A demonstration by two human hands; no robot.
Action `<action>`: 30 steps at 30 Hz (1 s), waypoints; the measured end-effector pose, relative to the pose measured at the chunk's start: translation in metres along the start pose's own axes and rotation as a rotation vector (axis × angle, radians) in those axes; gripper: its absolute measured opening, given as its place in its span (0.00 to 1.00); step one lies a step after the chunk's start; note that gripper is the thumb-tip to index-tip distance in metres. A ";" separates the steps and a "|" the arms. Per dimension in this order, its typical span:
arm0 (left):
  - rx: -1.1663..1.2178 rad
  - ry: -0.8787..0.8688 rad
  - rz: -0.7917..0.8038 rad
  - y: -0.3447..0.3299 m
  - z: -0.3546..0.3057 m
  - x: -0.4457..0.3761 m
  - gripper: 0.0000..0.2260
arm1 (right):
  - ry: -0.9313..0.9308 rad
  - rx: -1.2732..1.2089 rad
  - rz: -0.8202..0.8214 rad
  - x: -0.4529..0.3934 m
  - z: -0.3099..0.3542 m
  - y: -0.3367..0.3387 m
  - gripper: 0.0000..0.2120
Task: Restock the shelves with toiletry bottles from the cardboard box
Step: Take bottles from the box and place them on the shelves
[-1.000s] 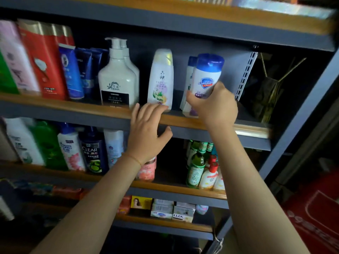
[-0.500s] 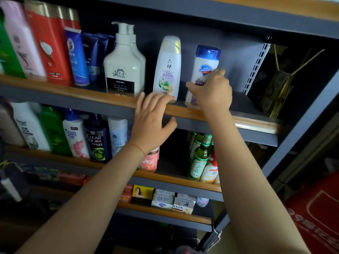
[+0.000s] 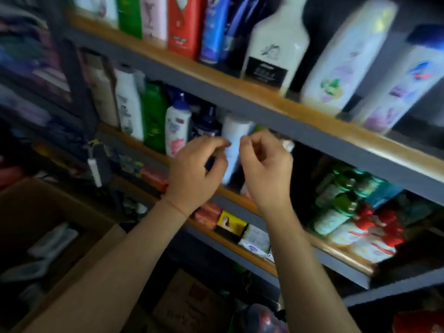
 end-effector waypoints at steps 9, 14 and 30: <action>-0.069 1.184 0.191 0.123 0.257 0.293 0.06 | -0.367 0.006 0.832 0.085 -0.075 -0.352 0.17; -0.202 1.354 0.233 0.173 0.329 0.408 0.10 | -0.498 -0.016 1.141 0.139 -0.081 -0.498 0.15; -0.671 1.254 0.589 0.195 0.449 0.454 0.17 | -0.878 0.607 1.565 0.239 -0.225 -0.752 0.20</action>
Point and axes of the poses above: each hand's wrist, its own x-axis away from the middle knuckle, its own y-axis out of the back of the hand, z = x × y, the point moved 5 cm from there along -x, towards the middle knuckle, and after that the axes turned 12 degrees about z, right-handed, at the moved point
